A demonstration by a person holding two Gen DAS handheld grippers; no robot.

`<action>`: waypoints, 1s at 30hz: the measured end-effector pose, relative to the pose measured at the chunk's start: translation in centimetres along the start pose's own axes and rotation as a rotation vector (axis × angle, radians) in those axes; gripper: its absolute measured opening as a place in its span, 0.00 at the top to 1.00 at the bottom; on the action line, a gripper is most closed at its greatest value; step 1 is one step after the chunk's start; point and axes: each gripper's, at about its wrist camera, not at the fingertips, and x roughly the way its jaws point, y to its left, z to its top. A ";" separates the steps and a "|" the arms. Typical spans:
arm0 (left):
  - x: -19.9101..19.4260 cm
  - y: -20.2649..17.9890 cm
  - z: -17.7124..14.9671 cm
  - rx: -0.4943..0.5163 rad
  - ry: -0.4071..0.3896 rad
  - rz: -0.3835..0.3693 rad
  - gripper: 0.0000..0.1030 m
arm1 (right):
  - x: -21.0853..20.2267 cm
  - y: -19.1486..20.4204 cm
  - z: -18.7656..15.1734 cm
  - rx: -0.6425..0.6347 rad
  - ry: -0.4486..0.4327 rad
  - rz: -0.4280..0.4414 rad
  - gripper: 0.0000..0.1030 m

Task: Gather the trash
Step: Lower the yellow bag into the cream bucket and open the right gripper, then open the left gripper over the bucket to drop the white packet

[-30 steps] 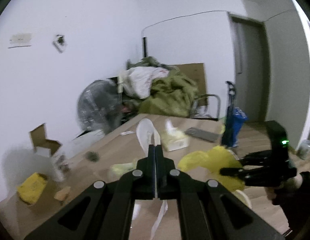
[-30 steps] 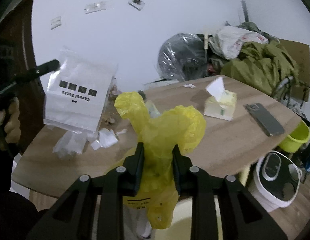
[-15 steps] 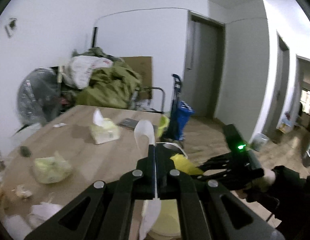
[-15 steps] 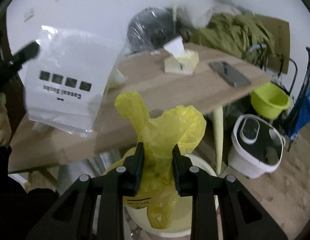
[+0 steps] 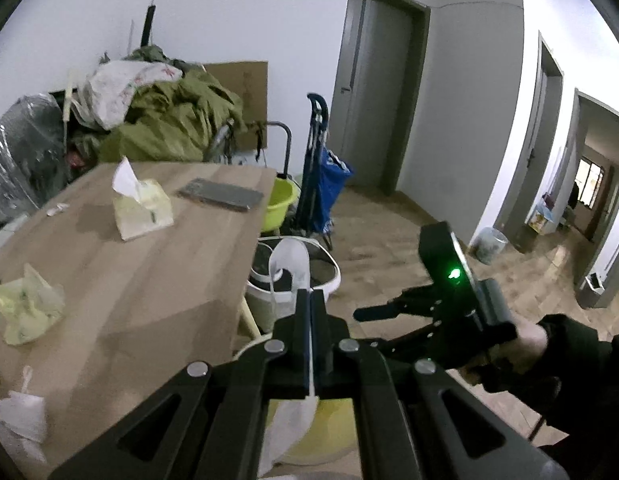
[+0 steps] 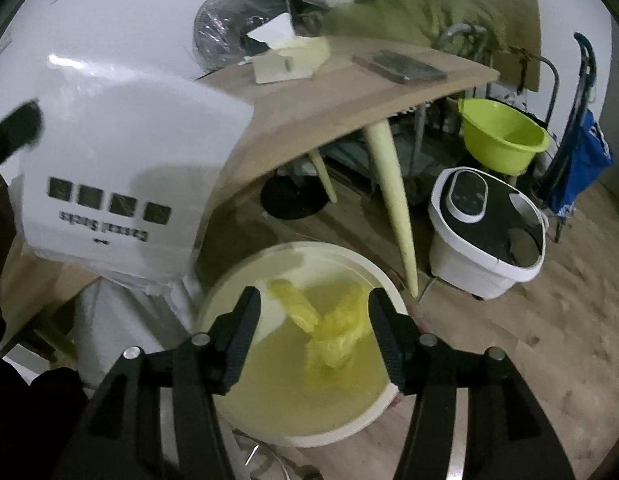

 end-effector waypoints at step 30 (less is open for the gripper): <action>5.0 2.2 -1.9 -0.091 0.151 0.113 0.47 | -3.8 -0.2 2.0 -0.013 -0.090 -0.117 0.48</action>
